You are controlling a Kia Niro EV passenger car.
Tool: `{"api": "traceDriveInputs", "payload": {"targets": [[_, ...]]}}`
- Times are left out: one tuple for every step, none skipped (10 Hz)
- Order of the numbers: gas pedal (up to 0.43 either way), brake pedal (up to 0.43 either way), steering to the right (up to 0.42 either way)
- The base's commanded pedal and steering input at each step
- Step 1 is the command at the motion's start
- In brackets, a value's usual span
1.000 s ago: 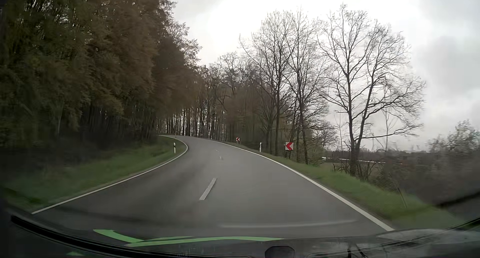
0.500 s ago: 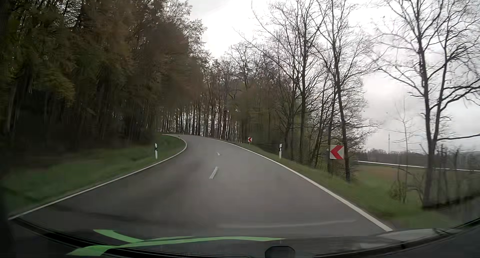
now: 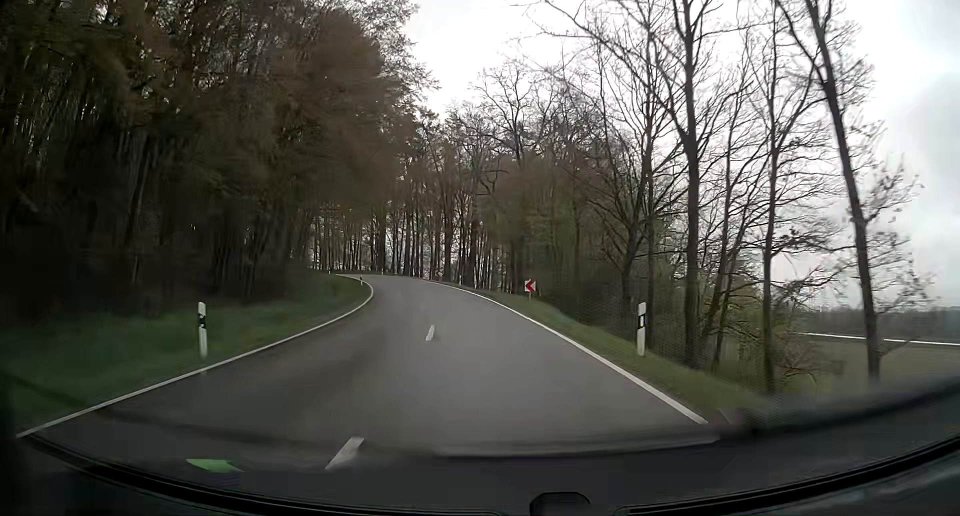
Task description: Follow the waypoints while adhering to traffic rules and regulations
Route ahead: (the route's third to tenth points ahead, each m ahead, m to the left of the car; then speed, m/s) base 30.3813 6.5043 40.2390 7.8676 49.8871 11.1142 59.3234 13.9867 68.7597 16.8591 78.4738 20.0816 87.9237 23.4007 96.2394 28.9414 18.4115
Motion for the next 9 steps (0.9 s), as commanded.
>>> {"api": "traceDriveInputs", "payload": {"targets": [[0.189, 0.0, -0.031], [0.177, 0.0, -0.033], [0.15, 0.0, -0.035], [0.118, 0.0, -0.035], [0.11, 0.0, -0.035], [0.11, 0.0, -0.035], [0.118, 0.0, -0.033], [0.13, 0.0, -0.033], [0.157, 0.0, -0.033]]}}
